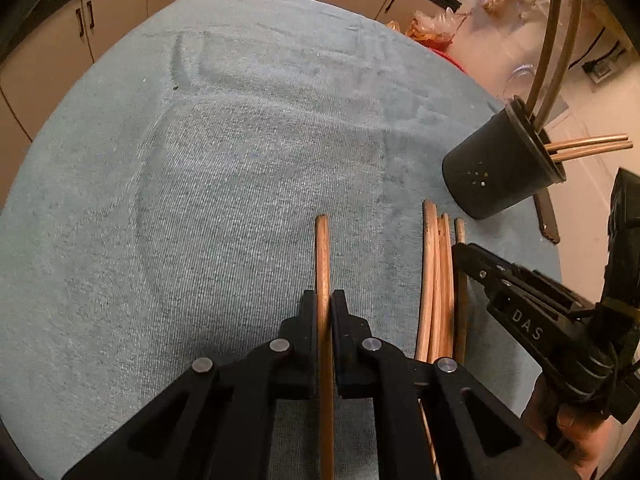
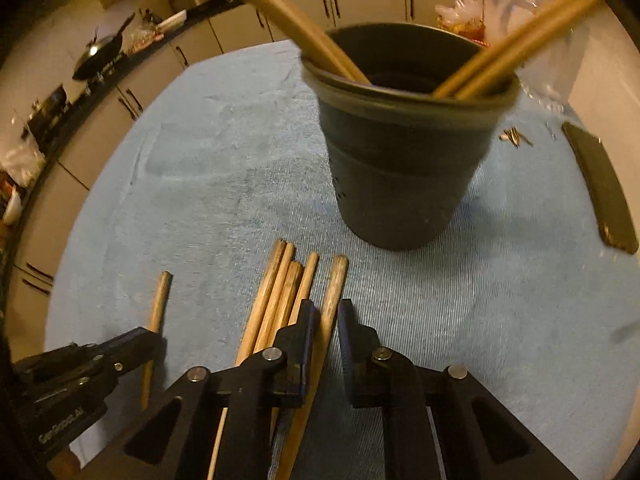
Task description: Organize utensils
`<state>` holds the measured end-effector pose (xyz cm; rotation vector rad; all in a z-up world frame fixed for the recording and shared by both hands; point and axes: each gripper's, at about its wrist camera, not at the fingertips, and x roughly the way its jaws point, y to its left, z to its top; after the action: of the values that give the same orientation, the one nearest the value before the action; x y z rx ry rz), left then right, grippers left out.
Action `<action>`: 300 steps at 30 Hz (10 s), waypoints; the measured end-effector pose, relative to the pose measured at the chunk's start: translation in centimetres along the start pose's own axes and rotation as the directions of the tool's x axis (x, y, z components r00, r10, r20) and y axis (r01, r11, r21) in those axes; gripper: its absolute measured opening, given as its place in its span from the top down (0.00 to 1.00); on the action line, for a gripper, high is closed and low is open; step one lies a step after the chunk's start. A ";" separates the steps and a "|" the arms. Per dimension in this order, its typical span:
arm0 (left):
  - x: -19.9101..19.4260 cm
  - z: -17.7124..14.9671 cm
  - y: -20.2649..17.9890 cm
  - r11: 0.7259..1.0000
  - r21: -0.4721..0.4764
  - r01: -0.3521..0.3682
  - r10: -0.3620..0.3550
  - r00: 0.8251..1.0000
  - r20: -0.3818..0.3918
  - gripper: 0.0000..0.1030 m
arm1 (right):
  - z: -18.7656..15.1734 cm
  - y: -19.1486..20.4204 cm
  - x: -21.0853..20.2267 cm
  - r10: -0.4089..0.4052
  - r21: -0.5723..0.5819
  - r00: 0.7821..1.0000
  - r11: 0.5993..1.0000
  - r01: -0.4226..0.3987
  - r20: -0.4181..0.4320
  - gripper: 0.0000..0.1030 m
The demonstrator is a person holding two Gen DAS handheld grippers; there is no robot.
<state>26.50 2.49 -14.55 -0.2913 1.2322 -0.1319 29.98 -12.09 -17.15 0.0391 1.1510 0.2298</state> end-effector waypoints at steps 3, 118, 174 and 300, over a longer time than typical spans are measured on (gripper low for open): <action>0.3 0.6 -0.9 0.998 0.042 -0.041 0.041 0.999 0.002 0.93 | 0.5 0.9 0.3 -0.019 -0.044 1.000 0.999 0.019 0.001 0.87; -12.2 6.4 -12.5 0.987 0.151 0.061 -0.137 0.810 0.570 0.93 | 2.7 -9.1 -19.7 -0.076 0.220 0.656 0.965 -0.140 0.751 0.92; -10.5 -9.1 -4.2 0.993 0.110 0.046 -0.074 0.962 0.264 0.44 | -14.9 -6.1 -19.8 0.170 0.160 0.860 0.947 -0.277 0.481 0.56; -11.6 -0.6 -2.6 0.996 0.092 0.016 -0.048 0.933 0.358 0.93 | -5.4 -4.6 -18.1 0.099 0.082 0.862 0.984 -0.160 0.496 0.94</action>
<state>22.28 2.89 -3.42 -0.2464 0.8548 -0.1534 18.77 -20.70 -3.74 0.2701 0.6493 0.2520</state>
